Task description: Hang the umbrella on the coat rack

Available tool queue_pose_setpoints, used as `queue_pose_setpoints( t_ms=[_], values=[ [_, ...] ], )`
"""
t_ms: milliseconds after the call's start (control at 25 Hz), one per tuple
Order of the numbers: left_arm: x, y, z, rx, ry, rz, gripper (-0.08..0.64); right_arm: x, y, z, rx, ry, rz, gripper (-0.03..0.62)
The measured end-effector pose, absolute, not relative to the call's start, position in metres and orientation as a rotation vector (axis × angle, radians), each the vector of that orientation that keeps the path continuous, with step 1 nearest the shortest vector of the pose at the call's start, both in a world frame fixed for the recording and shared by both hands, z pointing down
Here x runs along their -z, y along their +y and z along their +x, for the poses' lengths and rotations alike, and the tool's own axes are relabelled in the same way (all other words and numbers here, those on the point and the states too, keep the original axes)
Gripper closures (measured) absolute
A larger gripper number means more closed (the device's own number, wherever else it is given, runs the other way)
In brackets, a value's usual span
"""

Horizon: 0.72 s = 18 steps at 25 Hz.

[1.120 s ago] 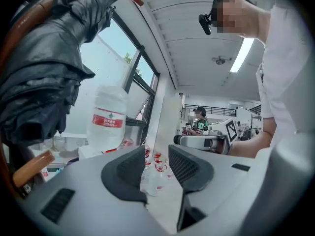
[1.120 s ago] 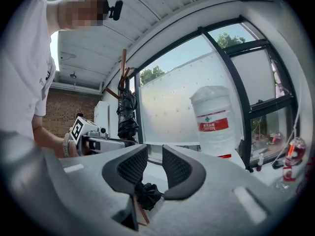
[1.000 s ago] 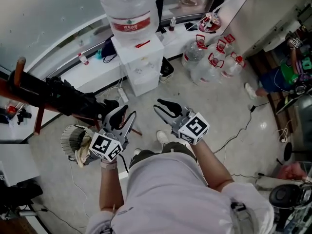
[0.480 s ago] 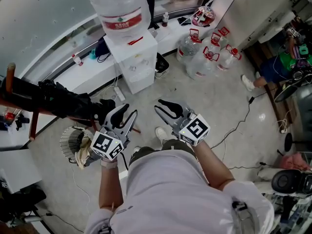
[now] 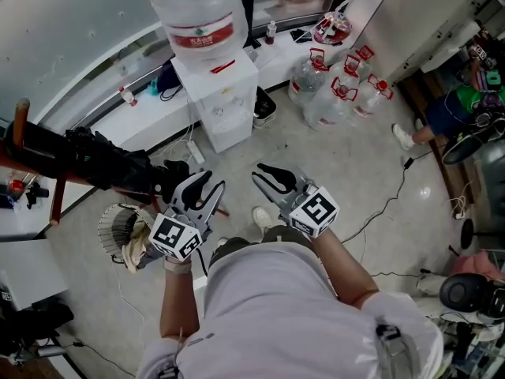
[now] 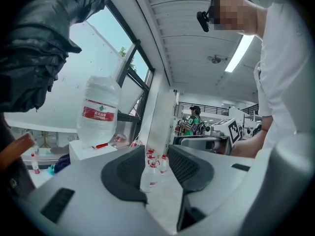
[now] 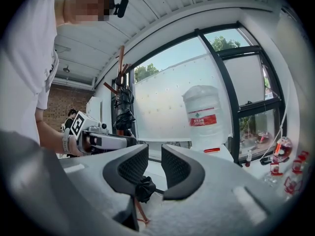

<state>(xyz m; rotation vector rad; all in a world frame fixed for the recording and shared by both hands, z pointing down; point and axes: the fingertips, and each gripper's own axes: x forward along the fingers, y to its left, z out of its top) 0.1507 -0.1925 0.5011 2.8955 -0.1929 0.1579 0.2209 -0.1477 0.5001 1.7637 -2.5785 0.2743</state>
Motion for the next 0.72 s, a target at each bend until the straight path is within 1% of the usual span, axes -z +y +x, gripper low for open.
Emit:
queue_pose_setpoints(
  t_ms=[720],
  values=[
    [-0.5042, -0.1980, 0.1401, -0.118, -0.240, 2.882, 0.430, -0.4990, -0.1586, 0.2156, -0.254, -2.606, 1.714, 0.512]
  ],
)
